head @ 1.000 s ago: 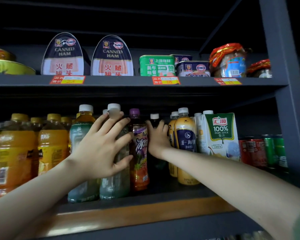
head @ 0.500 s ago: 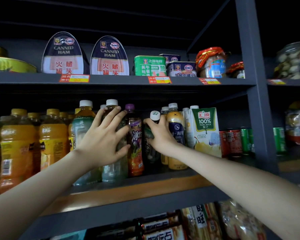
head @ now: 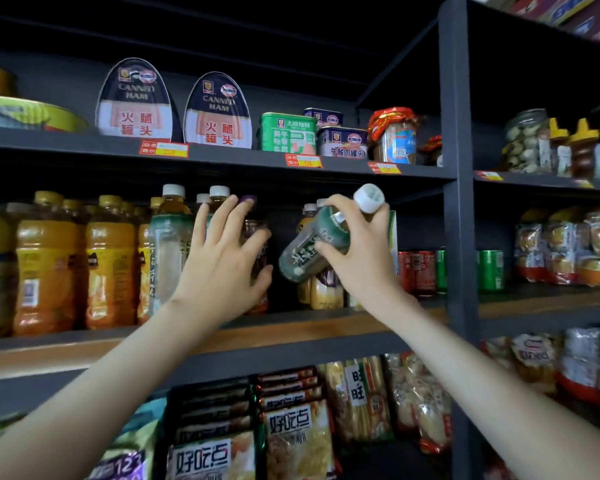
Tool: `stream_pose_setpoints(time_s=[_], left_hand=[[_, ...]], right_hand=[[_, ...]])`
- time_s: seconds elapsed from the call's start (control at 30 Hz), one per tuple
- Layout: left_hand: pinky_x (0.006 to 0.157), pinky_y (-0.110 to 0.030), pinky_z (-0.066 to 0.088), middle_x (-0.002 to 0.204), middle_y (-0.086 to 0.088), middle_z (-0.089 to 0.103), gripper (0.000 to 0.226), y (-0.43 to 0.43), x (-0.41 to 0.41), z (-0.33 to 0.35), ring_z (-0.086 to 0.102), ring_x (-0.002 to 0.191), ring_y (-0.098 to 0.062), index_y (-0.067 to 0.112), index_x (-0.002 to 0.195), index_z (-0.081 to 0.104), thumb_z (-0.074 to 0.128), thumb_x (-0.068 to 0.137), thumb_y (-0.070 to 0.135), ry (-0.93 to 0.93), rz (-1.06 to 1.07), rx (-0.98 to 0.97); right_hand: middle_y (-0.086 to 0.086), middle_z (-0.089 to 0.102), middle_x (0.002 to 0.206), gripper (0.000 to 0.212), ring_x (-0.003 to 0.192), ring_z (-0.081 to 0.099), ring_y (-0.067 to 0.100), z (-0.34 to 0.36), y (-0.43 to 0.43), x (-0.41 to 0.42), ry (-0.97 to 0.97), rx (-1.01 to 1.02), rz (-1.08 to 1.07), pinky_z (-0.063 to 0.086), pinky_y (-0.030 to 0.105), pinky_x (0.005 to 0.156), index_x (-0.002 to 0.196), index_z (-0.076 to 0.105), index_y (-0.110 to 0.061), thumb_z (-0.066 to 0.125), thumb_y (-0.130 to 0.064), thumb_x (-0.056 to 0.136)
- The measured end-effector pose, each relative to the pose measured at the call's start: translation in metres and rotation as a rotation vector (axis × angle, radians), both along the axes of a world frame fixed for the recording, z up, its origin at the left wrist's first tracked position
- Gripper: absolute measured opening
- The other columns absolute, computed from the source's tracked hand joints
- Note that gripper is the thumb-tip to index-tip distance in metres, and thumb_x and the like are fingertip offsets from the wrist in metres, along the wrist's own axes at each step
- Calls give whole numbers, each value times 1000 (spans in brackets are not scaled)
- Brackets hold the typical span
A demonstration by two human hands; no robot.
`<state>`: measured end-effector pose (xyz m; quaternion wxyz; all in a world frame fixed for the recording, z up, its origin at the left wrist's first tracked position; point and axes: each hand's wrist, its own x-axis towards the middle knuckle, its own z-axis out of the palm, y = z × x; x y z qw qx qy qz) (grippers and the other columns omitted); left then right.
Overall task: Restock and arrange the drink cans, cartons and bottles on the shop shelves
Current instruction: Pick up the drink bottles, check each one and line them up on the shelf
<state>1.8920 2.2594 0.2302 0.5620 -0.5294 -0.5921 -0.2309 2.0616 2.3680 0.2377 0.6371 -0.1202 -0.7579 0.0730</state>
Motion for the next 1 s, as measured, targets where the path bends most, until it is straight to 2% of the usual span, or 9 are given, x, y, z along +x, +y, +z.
stream_pose_setpoints(time_s=[0.1,0.23,0.37,0.47,0.57,0.77,0.83,0.9,1.0], left_hand=[[88,-41,46,112,-13,60,42,-17,42,-31,53,104,-34,11,107,66,47,85,41,-250,-205,40],[65,-13,42,81,15,67,23,-48,114,-91,60,77,2,28,90,65,56,89,49,-794,-476,-167],[96,-28,50,105,14,71,56,-67,161,-164,65,99,2,37,105,62,58,67,79,-1489,-799,-295],[100,-36,48,114,11,70,53,-81,193,-211,64,110,-8,37,108,63,66,70,73,-1763,-1006,-40],[83,-27,54,96,7,74,13,-98,223,-247,69,98,-11,34,91,73,68,81,40,-1834,-1091,218],[95,-52,51,108,-10,69,57,-136,211,-306,66,106,-26,9,117,58,79,72,38,-1785,-772,266],[89,-40,55,104,2,71,57,-151,208,-317,67,101,-12,14,117,58,81,71,37,-1688,-602,145],[81,-22,53,98,16,70,55,-168,208,-327,66,94,2,23,115,55,80,69,39,-1575,-472,15],[75,-18,53,103,25,64,55,-191,210,-337,64,92,5,29,112,51,74,66,49,-1490,-407,-121]], right_hand=[[-3,26,122,55,105,37,2,-15,-20,39,105,-30,23,30,-1,91,114,49,-40,77,-8,79],[4,43,125,54,102,52,1,-53,-46,93,203,-212,200,44,7,85,114,50,-42,79,-14,78],[5,57,121,51,105,64,20,-115,-66,132,260,-608,655,54,39,90,104,58,-45,79,-8,75],[0,63,117,50,98,69,16,-174,-83,141,272,-962,855,57,36,80,110,59,-33,74,-9,68],[3,69,112,51,95,71,21,-240,-107,142,176,-1242,902,59,35,70,120,55,-19,70,-12,73],[10,63,122,73,97,70,26,-317,-141,144,-330,-1608,795,60,42,75,139,39,-35,69,-45,73],[0,67,107,77,87,71,17,-326,-145,144,-764,-1347,468,60,33,76,146,34,-32,65,-54,80],[-12,60,115,70,99,63,7,-329,-151,144,-902,-962,317,52,16,76,145,35,-37,66,-51,84],[-26,49,136,66,126,45,-7,-330,-166,144,-814,-842,668,44,18,101,135,34,-55,70,-25,89]])
